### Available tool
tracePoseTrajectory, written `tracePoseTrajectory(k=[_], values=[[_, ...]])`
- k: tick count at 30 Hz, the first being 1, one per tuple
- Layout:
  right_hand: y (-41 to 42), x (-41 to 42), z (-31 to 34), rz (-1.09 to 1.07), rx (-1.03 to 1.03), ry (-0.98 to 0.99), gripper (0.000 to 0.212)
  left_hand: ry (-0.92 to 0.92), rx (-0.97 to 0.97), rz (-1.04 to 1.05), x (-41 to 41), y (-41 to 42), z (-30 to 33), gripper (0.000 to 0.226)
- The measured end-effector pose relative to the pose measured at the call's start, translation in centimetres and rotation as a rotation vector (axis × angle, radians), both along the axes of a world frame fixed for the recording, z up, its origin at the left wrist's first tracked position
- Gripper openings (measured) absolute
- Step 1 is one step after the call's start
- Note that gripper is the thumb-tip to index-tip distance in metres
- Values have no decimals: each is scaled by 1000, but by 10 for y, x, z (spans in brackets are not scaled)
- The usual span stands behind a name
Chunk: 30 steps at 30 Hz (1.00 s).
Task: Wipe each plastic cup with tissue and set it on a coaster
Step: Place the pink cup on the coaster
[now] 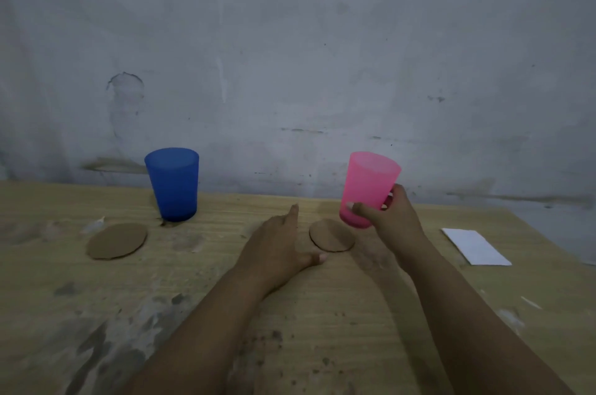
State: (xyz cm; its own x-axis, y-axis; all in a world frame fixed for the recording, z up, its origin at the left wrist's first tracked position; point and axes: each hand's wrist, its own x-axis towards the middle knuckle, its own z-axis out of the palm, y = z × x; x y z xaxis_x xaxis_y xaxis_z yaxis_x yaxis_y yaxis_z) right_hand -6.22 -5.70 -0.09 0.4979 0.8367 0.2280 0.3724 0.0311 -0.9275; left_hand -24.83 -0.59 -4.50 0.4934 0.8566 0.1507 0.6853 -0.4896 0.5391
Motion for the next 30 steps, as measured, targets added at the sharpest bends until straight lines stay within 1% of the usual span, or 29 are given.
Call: tracePoseTrajectory(k=[2, 5, 7, 14, 24, 30], values=[[1, -3, 1, 63, -15, -9, 67, 37, 11, -30, -8, -1, 0, 101], [4, -9, -3, 115, -34, 6, 65, 55, 86, -46, -12, -3, -3, 84], [5, -12, -8, 132, -51, 0, 62, 69, 117, -46, -12, -3, -4, 80], [6, -18, -18, 151, -97, -75, 65, 67, 126, -31, -13, -5, -7, 81], [4, -14, -25, 189, -73, -44, 64, 71, 130, -27, -12, -5, -8, 82], [-2, -16, -30, 171, -101, -34, 69, 45, 136, -12, -12, -7, -5, 81]])
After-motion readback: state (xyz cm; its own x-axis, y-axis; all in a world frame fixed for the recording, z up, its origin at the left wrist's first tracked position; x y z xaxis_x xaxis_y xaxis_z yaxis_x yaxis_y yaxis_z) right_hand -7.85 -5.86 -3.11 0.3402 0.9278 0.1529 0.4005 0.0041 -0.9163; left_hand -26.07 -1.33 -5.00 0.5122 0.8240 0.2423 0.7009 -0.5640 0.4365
